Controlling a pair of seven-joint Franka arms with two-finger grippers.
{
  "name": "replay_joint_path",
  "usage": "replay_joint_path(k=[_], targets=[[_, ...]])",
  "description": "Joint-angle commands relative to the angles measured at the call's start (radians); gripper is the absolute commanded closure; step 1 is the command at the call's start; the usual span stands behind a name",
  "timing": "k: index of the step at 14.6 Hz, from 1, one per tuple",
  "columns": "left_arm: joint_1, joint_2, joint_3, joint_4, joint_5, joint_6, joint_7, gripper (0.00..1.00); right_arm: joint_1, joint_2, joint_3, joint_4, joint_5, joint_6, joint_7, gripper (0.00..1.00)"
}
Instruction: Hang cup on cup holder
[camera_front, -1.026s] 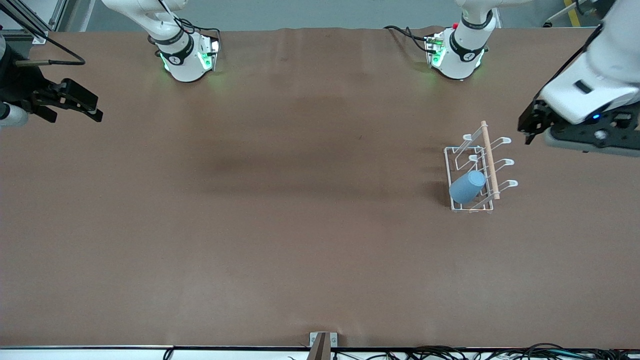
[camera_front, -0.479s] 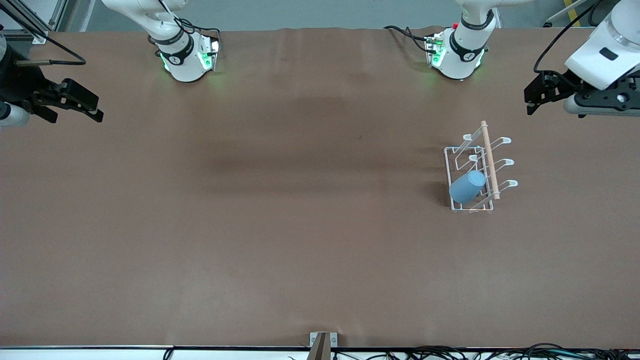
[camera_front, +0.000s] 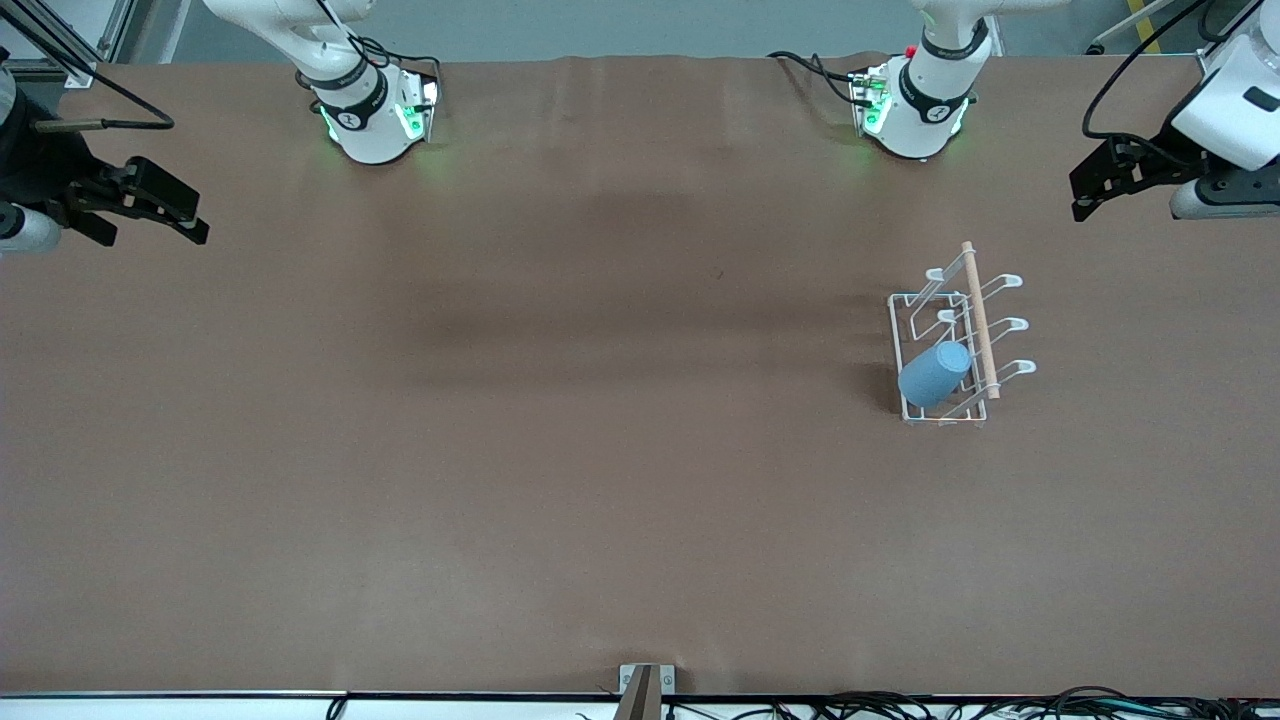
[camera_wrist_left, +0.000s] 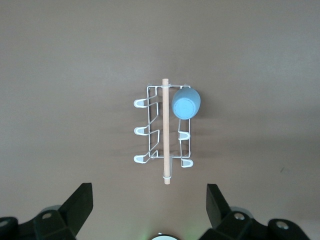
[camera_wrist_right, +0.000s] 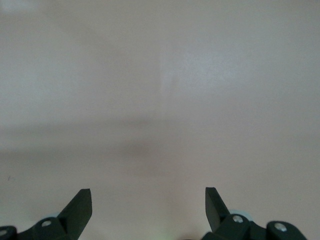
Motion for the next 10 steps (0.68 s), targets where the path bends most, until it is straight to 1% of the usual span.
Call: replay_joint_path(k=[1,5,10], targets=[[-0.010,-0.020,0.009,-0.019,-0.062,0.015,-0.015,0.00,-0.006,0.005,0.002,0.016,-0.010,-0.010,-0.005,0.00],[-0.008,-0.009,0.011,-0.022,-0.079,0.018,-0.006,0.00,-0.009,0.005,0.001,0.016,-0.009,-0.007,-0.009,0.00],[-0.010,-0.009,0.012,-0.015,-0.070,0.018,-0.009,0.00,-0.009,0.007,0.001,0.016,-0.007,0.011,-0.009,0.00]])
